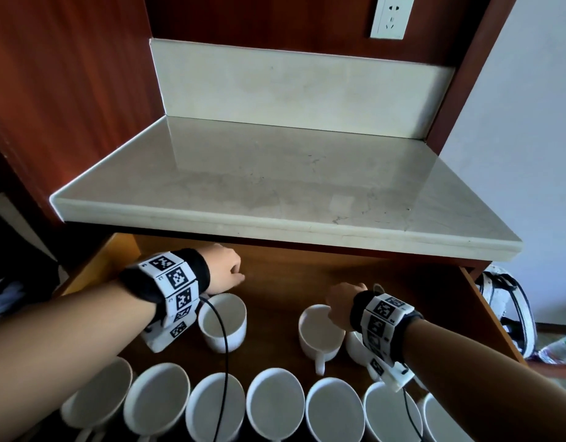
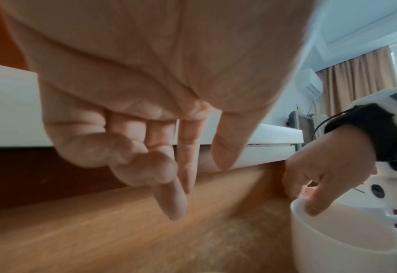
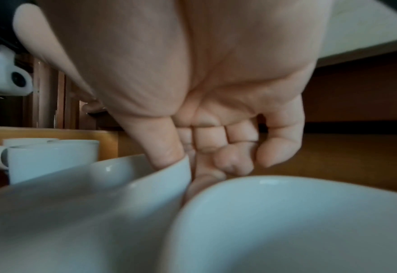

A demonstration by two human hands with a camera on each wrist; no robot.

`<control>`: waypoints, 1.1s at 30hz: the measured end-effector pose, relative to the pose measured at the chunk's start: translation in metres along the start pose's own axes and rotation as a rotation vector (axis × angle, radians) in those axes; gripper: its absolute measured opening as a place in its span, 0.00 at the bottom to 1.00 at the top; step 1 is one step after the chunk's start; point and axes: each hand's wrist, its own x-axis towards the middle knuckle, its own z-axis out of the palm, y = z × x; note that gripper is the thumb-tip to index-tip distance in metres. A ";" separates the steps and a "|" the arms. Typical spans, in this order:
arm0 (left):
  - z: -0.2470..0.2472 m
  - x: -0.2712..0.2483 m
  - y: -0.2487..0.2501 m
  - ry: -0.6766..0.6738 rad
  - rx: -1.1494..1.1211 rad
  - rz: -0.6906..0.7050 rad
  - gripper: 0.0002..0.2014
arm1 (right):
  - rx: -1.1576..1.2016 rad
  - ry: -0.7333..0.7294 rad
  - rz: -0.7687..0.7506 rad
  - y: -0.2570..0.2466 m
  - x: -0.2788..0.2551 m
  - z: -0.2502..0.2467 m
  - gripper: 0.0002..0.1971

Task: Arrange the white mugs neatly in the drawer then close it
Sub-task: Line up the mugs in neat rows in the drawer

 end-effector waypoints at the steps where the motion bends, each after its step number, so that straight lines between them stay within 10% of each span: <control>1: 0.003 0.001 -0.006 -0.012 -0.009 -0.025 0.17 | -0.008 -0.013 0.006 0.000 0.001 0.000 0.15; 15: 0.045 0.017 -0.031 -0.251 0.015 -0.172 0.22 | 0.038 -0.043 0.094 0.004 0.004 -0.003 0.14; 19: 0.049 0.019 -0.020 -0.282 0.113 -0.115 0.22 | 0.192 0.139 0.113 0.003 -0.002 -0.019 0.12; 26: 0.036 0.013 -0.005 -0.184 0.185 -0.017 0.12 | 0.401 0.364 -0.013 -0.027 -0.014 -0.036 0.14; 33: 0.009 0.002 -0.002 0.078 -0.281 -0.128 0.15 | 0.920 0.199 -0.093 -0.054 -0.011 -0.042 0.24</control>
